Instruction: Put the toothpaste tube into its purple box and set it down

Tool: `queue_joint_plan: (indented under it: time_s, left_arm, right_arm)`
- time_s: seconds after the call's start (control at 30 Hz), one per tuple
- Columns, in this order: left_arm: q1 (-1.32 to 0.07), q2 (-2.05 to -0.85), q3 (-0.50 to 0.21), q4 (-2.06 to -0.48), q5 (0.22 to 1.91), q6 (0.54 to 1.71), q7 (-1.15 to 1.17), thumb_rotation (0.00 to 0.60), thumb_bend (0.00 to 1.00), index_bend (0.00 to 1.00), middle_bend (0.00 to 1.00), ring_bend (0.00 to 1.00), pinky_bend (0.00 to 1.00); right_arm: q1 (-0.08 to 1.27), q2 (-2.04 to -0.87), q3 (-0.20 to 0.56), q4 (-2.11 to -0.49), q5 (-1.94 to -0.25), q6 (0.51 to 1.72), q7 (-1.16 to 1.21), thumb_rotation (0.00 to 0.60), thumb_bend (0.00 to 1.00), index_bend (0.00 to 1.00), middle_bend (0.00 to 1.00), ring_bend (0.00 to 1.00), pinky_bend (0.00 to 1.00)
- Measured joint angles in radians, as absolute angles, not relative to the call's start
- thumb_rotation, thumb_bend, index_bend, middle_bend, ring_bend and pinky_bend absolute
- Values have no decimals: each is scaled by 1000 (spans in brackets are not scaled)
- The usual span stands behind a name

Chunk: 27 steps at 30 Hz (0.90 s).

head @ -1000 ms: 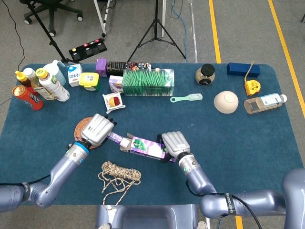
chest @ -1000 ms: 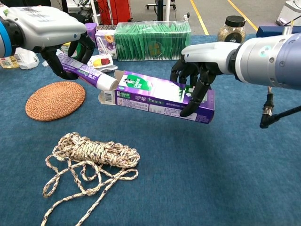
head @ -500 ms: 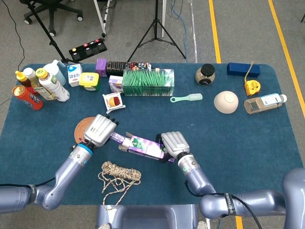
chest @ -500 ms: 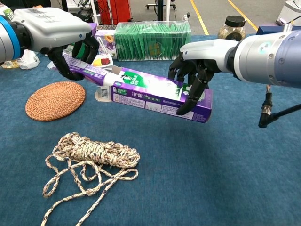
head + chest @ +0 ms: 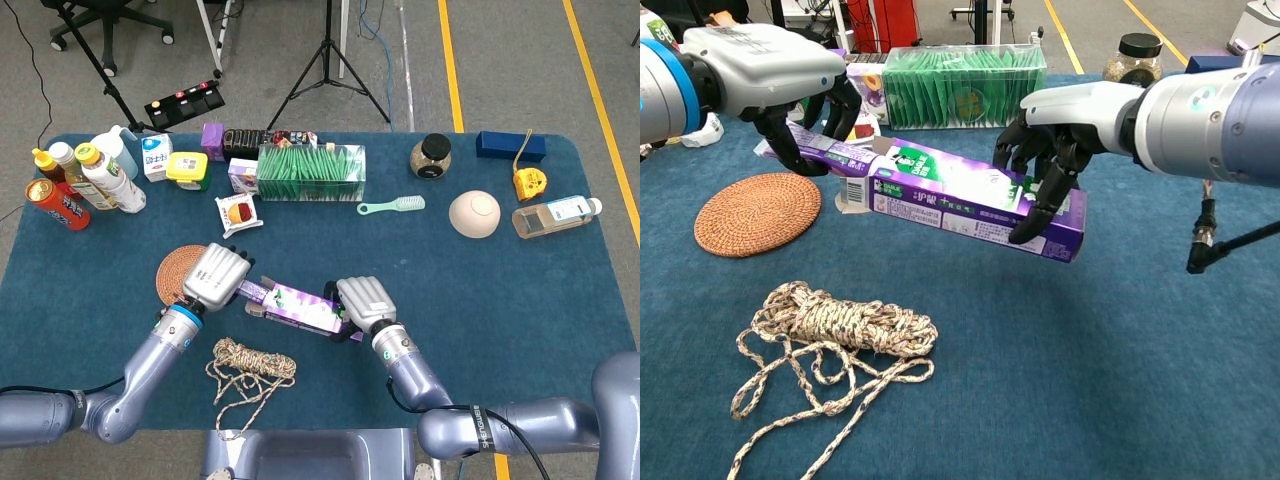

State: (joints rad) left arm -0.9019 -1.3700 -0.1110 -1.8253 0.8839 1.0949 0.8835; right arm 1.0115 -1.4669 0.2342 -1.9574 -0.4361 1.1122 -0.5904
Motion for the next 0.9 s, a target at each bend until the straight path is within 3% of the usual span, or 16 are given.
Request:
queue_joint_plan:
  time_s: [0.9]
  left_arm:
    - [-949, -1411, -122, -1946, 785, 1211, 1015, 600, 289, 644, 494, 447, 614]
  right_arm:
    - [1011, -1493, 235, -1928, -451, 1109, -554, 600, 445, 493, 535, 501, 662]
